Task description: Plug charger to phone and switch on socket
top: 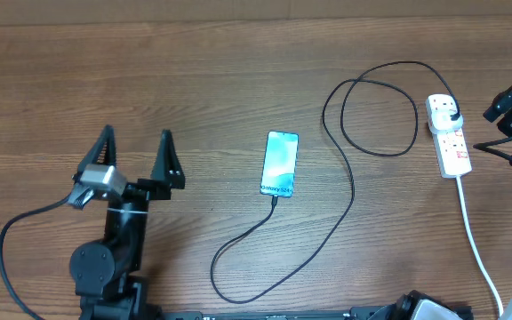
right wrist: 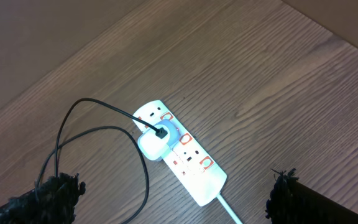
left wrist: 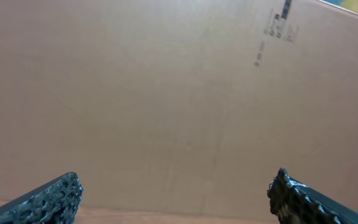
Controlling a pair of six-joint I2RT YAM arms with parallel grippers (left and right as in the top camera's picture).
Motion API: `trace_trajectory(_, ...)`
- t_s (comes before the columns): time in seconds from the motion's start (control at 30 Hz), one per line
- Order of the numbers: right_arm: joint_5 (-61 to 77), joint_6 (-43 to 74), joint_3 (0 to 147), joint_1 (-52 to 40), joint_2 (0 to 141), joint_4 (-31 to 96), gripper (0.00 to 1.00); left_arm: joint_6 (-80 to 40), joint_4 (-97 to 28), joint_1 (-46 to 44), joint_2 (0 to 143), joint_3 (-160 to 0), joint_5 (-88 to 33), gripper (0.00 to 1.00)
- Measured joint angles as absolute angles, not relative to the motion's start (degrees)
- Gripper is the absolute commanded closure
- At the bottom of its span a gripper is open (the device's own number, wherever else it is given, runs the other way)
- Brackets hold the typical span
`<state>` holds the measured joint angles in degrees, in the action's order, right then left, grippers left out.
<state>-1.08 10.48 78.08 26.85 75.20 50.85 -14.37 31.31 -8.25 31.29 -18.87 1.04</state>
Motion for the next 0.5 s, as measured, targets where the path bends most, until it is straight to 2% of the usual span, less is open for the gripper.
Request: trace_trajectory(0.5,-1.10,10.48,78.08,26.85,75.20,50.83,0.00,-13.04,29.61,-5.04,22.72,-14.37,0.97,0.00)
